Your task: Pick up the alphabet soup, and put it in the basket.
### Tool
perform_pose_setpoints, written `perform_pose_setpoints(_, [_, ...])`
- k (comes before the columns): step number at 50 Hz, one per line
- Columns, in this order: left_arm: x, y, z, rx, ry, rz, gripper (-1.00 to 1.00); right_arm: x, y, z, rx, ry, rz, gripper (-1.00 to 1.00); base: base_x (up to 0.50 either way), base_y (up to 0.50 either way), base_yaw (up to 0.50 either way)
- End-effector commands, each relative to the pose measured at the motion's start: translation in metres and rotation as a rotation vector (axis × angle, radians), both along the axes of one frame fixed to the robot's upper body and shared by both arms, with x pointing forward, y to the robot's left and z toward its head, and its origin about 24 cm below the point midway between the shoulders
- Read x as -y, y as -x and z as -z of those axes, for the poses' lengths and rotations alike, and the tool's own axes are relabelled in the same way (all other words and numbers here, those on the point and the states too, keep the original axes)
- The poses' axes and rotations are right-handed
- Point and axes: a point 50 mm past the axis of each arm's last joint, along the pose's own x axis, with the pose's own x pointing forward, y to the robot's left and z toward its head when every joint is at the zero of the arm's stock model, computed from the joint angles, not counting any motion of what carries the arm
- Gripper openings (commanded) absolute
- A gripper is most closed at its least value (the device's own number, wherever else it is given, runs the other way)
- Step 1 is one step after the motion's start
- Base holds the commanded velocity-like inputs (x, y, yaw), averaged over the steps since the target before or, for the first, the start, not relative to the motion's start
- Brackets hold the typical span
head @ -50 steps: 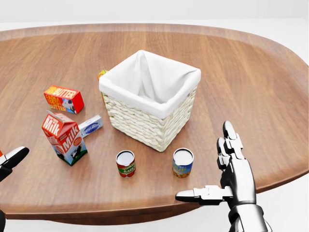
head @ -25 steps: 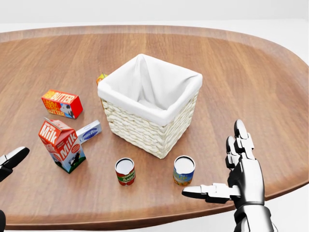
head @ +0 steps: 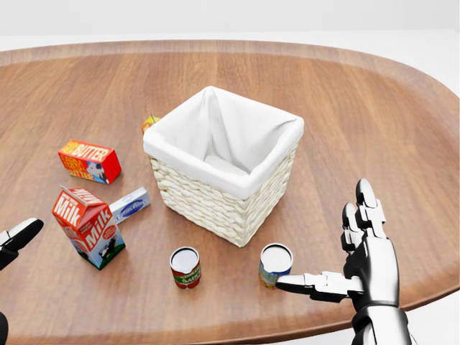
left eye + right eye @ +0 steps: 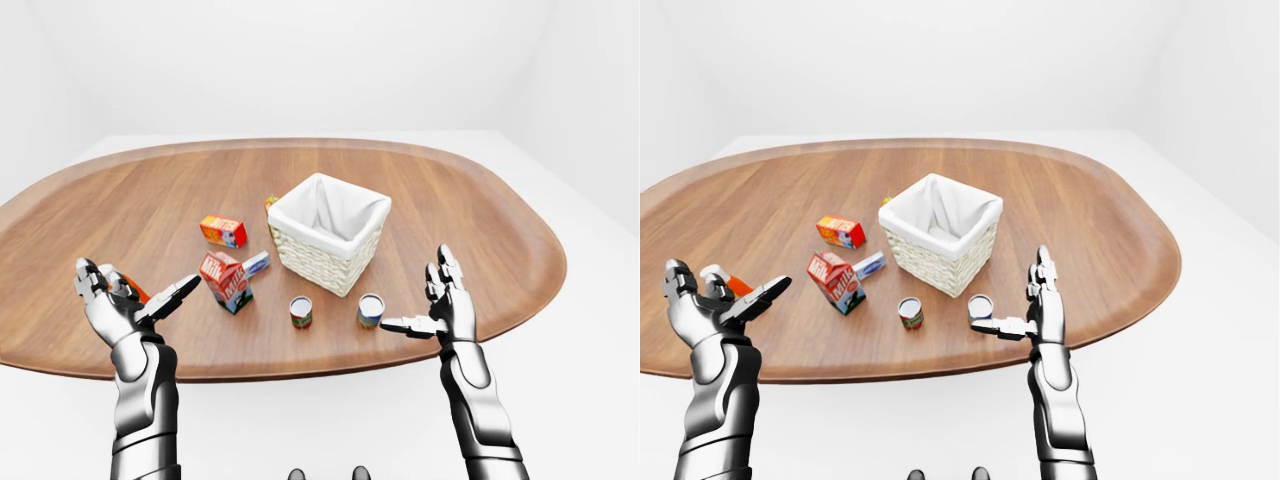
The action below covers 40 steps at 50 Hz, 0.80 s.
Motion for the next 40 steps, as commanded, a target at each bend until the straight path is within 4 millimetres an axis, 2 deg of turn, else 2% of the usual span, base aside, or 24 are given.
perform_pose_setpoints(1, [0.0002, 0.0002, 0.0004, -0.001, 0.000, 0.002, 1.00, 0.0002, 0.0008, -0.0002, 0.000, -0.010, -0.001, 1.00, 0.08, 0.00, 0.00])
perform_pose_setpoints(40, [0.0003, -0.0003, 0.0012, -0.005, 0.001, 0.001, 1.00, -0.0003, 0.0000, 0.0007, 0.002, -0.017, -0.007, 1.00, 0.08, -0.01, 0.00])
